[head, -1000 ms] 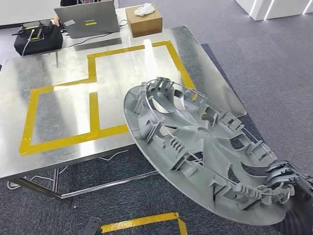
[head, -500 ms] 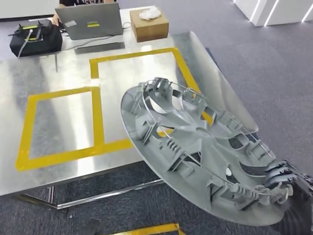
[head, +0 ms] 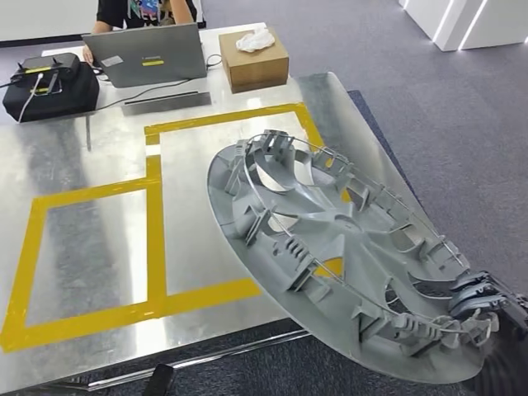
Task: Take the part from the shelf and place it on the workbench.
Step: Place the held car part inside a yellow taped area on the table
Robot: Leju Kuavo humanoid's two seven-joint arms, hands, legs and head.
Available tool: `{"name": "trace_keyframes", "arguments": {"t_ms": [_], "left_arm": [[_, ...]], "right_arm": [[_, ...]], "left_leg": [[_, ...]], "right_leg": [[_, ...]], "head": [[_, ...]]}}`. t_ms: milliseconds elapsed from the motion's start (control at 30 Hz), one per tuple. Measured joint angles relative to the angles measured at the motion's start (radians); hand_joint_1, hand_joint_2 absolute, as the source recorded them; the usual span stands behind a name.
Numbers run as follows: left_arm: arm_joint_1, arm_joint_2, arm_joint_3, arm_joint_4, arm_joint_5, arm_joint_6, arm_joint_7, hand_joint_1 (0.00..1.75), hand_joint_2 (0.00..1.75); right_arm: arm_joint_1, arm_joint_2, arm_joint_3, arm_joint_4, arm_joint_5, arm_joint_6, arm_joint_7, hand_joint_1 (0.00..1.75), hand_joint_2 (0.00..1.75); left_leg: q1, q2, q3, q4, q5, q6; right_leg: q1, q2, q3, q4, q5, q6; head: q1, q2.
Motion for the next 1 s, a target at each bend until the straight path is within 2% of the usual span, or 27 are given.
{"name": "trace_keyframes", "arguments": {"t_ms": [33,67,100,167,200,233,267,300,333,367,400,467,500,533,600,633,667,700,767,800,833,867,967,1000], "left_arm": [[-0.002,0.0,0.0,0.0,-0.001,0.0,0.0,0.0,1.75],[-0.001,-0.001,0.0,0.0,-0.001,0.0,0.0,0.0,1.75],[0.001,-0.001,0.0,0.0,-0.001,0.0,0.0,0.0,1.75],[0.006,0.0,0.0,0.0,-0.001,0.0,0.0,0.0,1.75],[0.008,0.0,0.0,0.0,0.0,0.001,0.0,0.0,1.75],[0.01,0.0,0.001,0.0,0.001,0.002,-0.001,0.0,1.75],[0.013,0.0,0.001,0.001,0.002,0.003,-0.002,0.0,1.75],[0.018,0.0,0.002,0.002,0.004,0.004,-0.004,0.0,1.75],[0.022,0.0,0.004,0.003,0.006,0.005,-0.006,0.0,1.75],[0.024,0.0,0.005,0.004,0.007,0.005,-0.009,0.0,1.75],[0.024,0.0,0.007,0.004,0.007,0.006,-0.013,0.0,1.75],[0.022,0.001,0.01,0.004,0.008,0.008,-0.02,0.0,1.75],[0.023,0.001,0.011,0.003,0.008,0.008,-0.023,0.0,1.75],[0.027,0.001,0.012,0.003,0.009,0.009,-0.025,0.0,1.75],[0.035,-0.001,0.013,0.003,0.013,0.008,-0.028,0.0,1.75],[0.037,-0.002,0.014,0.003,0.015,0.007,-0.028,0.0,1.75],[0.038,-0.002,0.015,0.003,0.016,0.006,-0.028,0.0,1.75],[0.04,-0.002,0.016,0.003,0.017,0.006,-0.029,0.0,1.75],[0.043,-0.001,0.019,0.003,0.019,0.004,-0.03,0.0,1.75],[0.044,0.0,0.021,0.003,0.02,0.003,-0.03,0.0,1.75],[0.044,0.001,0.023,0.003,0.02,0.003,-0.031,0.0,1.75],[0.044,0.002,0.024,0.003,0.02,0.002,-0.032,0.0,1.75],[0.042,0.004,0.028,0.003,0.018,0.002,-0.033,0.0,1.75],[0.042,0.005,0.029,0.003,0.017,0.003,-0.033,0.0,1.75]], "right_arm": [[0.0,0.0,0.0,0.0,0.0,0.0,0.0,1.75,1.75],[0.0,0.0,0.0,0.0,0.0,0.001,0.0,1.75,1.75],[-0.001,0.0,0.0,0.0,0.001,0.001,0.0,1.75,1.75],[0.0,0.0,0.0,0.0,0.005,0.0,0.0,1.75,1.75],[0.002,0.0,0.0,0.0,0.011,-0.002,0.0,1.75,1.75],[0.004,0.0,0.0,0.0,0.018,-0.005,-0.001,1.75,1.75],[0.007,0.0,0.0,0.001,0.024,-0.008,-0.002,1.75,1.75],[0.011,0.0,0.0,0.002,0.03,-0.01,-0.004,1.75,1.75],[0.015,0.0,-0.001,0.002,0.033,-0.011,-0.007,1.75,1.75],[0.018,0.0,-0.001,0.002,0.036,-0.012,-0.009,1.75,1.75],[0.021,0.0,-0.002,0.002,0.038,-0.013,-0.01,1.75,1.75],[0.021,0.0,-0.003,0.002,0.043,-0.014,-0.011,1.75,1.75],[0.021,0.0,-0.003,0.002,0.05,-0.018,-0.01,1.75,1.75],[0.022,0.0,-0.004,0.002,0.065,-0.027,-0.006,1.75,1.75],[0.024,0.0,-0.014,0.003,0.108,-0.06,0.012,1.75,1.75],[0.026,0.0,-0.024,0.005,0.135,-0.082,0.027,1.75,1.75],[0.028,0.0,-0.036,0.007,0.164,-0.103,0.047,1.75,1.75],[0.032,-0.001,-0.051,0.011,0.203,-0.121,0.073,1.75,1.75],[0.043,-0.012,-0.087,0.025,0.296,-0.135,0.146,1.75,1.75],[0.051,-0.024,-0.107,0.036,0.341,-0.125,0.193,1.75,1.75],[0.059,-0.039,-0.128,0.05,0.375,-0.106,0.237,1.75,1.75],[0.07,-0.055,-0.149,0.063,0.402,-0.082,0.278,1.75,1.75],[0.103,-0.101,-0.192,0.102,0.515,-0.014,0.397,1.75,1.75],[0.11,-0.117,-0.199,0.119,0.568,0.0,0.446,1.75,1.75]], "left_leg": [[0.002,0.001,-0.048,0.065,0.003,-0.006],[0.006,0.002,-0.098,0.116,-0.015,-0.012],[0.011,0.002,-0.142,0.146,-0.057,-0.017],[0.018,0.002,-0.203,0.147,-0.153,-0.026],[0.022,0.003,-0.221,0.121,-0.173,-0.03],[0.026,0.003,-0.234,0.081,-0.15,-0.034],[0.031,0.006,-0.245,0.027,-0.074,-0.037],[0.035,0.009,-0.255,-0.028,0.031,-0.039],[0.039,0.012,-0.263,-0.065,0.12,-0.039],[0.039,0.014,-0.269,-0.085,0.181,-0.037],[0.038,0.014,-0.271,-0.089,0.199,-0.033],[0.037,0.01,-0.264,-0.083,0.181,-0.019],[0.037,0.009,-0.257,-0.084,0.175,-0.011],[0.036,0.008,-0.251,-0.085,0.168,-0.003],[0.031,0.007,-0.245,-0.085,0.158,0.008],[0.028,0.005,-0.242,-0.085,0.154,0.011],[0.025,0.002,-0.239,-0.085,0.15,0.013],[0.023,-0.002,-0.233,-0.085,0.146,0.014],[0.02,-0.007,-0.221,-0.085,0.14,0.01],[0.018,-0.008,-0.216,-0.084,0.138,0.007],[0.016,-0.009,-0.213,-0.083,0.135,0.004],[0.014,-0.01,-0.211,-0.083,0.132,0.007],[0.011,-0.009,-0.208,-0.087,0.134,0.02],[0.012,-0.008,-0.207,-0.09,0.139,0.016]], "right_leg": [[-0.004,0.0,0.019,-0.009,-0.01,-0.003],[-0.006,0.0,0.039,-0.017,-0.022,-0.005],[-0.009,0.002,0.061,-0.024,-0.032,-0.004],[-0.016,0.006,0.108,-0.037,-0.055,0.0],[-0.021,0.007,0.133,-0.041,-0.069,0.005],[-0.025,0.008,0.156,-0.044,-0.086,0.012],[-0.028,0.009,0.175,-0.044,-0.103,0.021],[-0.027,0.01,0.185,-0.039,-0.121,0.03],[-0.027,0.011,0.19,-0.036,-0.139,0.038],[-0.026,0.012,0.193,-0.036,-0.154,0.043],[-0.027,0.01,0.199,-0.041,-0.166,0.048],[-0.032,0.005,0.216,-0.05,-0.182,0.056],[-0.032,0.002,0.212,-0.03,-0.197,0.058],[-0.03,0.0,0.189,0.019,-0.221,0.058],[-0.022,-0.001,0.098,0.166,-0.278,0.053],[-0.018,-0.001,0.054,0.225,-0.291,0.051],[-0.015,-0.001,0.026,0.25,-0.283,0.047],[-0.012,-0.001,0.017,0.234,-0.252,0.042],[-0.005,-0.003,0.046,0.117,-0.16,0.03],[-0.001,-0.004,0.063,0.059,-0.126,0.026],[0.001,-0.004,0.076,0.019,-0.105,0.025],[0.002,-0.004,0.08,0.002,-0.098,0.028],[0.003,0.003,0.085,-0.003,-0.092,0.035],[0.003,0.005,0.087,-0.003,-0.09,0.032]], "head": [[-0.003,0.0],[-0.006,0.0],[-0.006,0.0],[-0.006,0.0],[-0.006,0.0],[-0.006,0.0],[-0.008,0.0],[-0.012,0.0],[-0.013,0.0],[-0.014,0.0],[-0.014,0.0],[-0.009,0.0],[-0.007,0.0],[-0.005,0.0],[-0.003,0.0],[-0.002,0.0],[-0.002,0.0],[-0.002,0.0],[-0.002,0.0],[-0.002,0.0],[-0.002,0.0],[-0.003,0.0],[-0.004,0.0],[-0.004,0.0]]}}
